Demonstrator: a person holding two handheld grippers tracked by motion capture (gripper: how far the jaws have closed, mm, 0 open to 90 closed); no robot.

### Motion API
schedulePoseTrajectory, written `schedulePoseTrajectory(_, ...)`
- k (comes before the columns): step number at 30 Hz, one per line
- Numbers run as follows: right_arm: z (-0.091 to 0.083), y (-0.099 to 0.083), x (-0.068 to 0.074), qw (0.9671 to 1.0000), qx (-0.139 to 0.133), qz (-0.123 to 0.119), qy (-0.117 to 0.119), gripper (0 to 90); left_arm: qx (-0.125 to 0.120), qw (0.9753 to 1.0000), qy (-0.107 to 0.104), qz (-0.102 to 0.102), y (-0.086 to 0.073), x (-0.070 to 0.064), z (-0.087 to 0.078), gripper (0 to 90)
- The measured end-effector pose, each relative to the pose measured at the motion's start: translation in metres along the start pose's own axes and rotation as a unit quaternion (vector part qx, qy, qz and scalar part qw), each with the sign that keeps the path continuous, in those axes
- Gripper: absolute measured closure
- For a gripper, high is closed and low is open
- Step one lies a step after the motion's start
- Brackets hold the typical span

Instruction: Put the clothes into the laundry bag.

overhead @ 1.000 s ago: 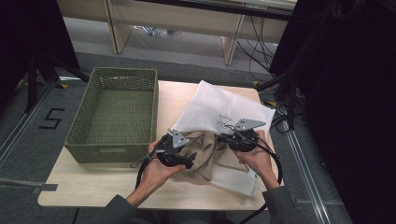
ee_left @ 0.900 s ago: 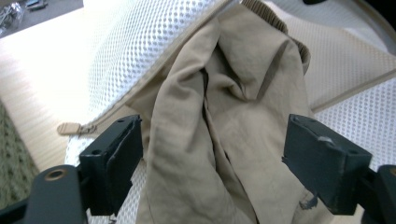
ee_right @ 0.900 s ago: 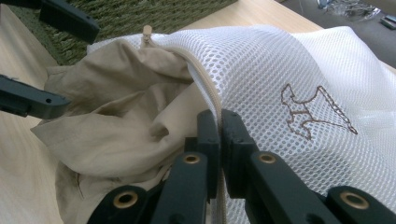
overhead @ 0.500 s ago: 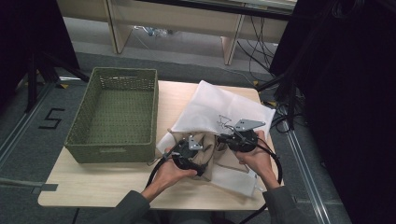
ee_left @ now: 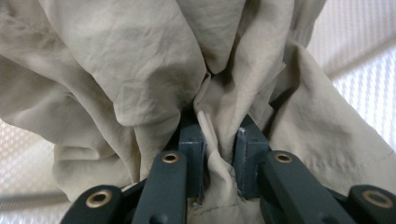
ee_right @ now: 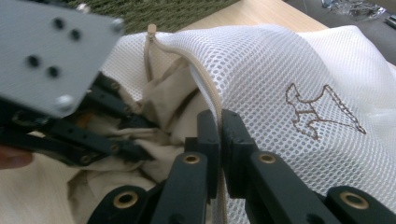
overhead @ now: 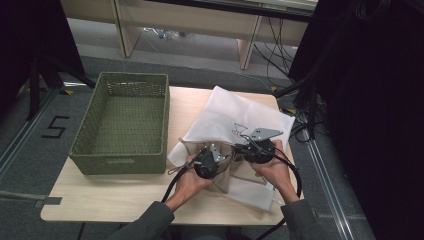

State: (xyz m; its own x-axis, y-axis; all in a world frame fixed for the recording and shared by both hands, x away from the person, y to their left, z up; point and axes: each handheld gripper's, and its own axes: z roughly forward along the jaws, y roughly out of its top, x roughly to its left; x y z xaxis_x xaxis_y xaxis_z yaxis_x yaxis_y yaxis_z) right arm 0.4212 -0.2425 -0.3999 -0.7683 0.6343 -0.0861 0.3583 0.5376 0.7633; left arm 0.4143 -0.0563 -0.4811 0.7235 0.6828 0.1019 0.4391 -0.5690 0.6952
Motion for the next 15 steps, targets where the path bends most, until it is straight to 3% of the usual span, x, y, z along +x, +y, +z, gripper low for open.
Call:
schedulePoseTrajectory(3, -0.0009, 0.0009, -0.0004, 1.0000, 0.000, 0.002, -0.001, 88.3, -0.013, 0.9998, 0.001, -0.016, 0.0064, -0.0001, 0.0050, 76.0)
schedulePoseTrajectory(10, -0.0012, -0.0008, -0.0031, 1.0000, -0.002, 0.002, -0.003, 88.3, -0.016, 0.9998, -0.003, -0.010, 0.0075, -0.0040, 0.0078, 67.7)
schedulePoseTrajectory(13, -0.0010, -0.0024, -0.0039, 1.0000, -0.001, 0.006, 0.000, 88.3, -0.024, 0.9988, -0.026, -0.033, 0.0053, -0.0007, 0.0018, 53.4)
schedulePoseTrajectory(15, -0.0010, -0.0021, -0.0043, 1.0000, -0.002, 0.007, -0.003, 88.3, -0.025, 0.9987, -0.027, -0.034, 0.0043, -0.0007, -0.0004, 49.3)
